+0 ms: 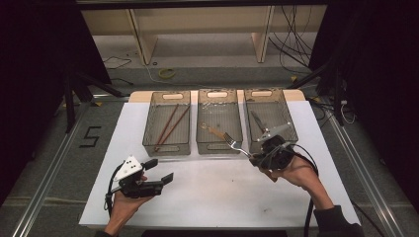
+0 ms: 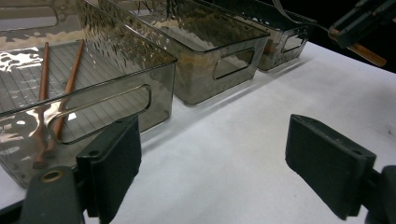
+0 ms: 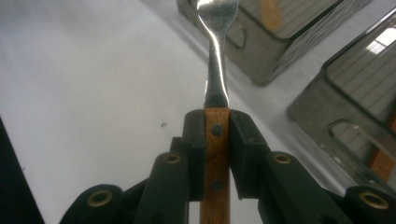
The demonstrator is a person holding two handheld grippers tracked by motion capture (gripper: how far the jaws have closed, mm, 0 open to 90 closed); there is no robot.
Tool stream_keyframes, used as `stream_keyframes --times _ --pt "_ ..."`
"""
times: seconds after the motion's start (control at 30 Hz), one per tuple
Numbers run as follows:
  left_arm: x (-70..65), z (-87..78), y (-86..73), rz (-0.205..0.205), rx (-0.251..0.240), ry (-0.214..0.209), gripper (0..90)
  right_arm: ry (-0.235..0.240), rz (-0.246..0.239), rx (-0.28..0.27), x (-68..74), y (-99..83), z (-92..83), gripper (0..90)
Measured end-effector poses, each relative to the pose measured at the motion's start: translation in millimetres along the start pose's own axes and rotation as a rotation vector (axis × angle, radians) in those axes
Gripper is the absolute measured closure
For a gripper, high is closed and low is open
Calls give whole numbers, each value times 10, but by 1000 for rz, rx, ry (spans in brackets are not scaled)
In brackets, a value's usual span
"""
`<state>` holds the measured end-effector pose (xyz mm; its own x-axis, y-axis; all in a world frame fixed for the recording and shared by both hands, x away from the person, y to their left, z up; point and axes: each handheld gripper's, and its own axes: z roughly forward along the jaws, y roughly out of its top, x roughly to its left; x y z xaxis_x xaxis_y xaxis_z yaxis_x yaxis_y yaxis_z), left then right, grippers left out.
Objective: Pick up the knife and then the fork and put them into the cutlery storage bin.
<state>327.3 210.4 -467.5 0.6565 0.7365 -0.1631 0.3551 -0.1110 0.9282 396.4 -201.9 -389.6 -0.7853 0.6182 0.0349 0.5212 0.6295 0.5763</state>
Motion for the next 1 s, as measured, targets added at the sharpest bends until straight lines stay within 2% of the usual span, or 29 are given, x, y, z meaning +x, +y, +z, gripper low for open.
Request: stream_keyframes --times 0.33,0.67,0.8,1.0 --pt "1 3 -1 1 1 1 179 -16 28 -41 -150 156 -41 782" --pt "2 1 -1 5 5 1 179 -29 32 -63 -184 309 -53 782" --pt "1 2 -1 3 2 1 179 -40 40 -73 -262 361 -59 781" --pt "2 1 -1 6 5 0 179 -63 86 -90 -429 422 -53 781"
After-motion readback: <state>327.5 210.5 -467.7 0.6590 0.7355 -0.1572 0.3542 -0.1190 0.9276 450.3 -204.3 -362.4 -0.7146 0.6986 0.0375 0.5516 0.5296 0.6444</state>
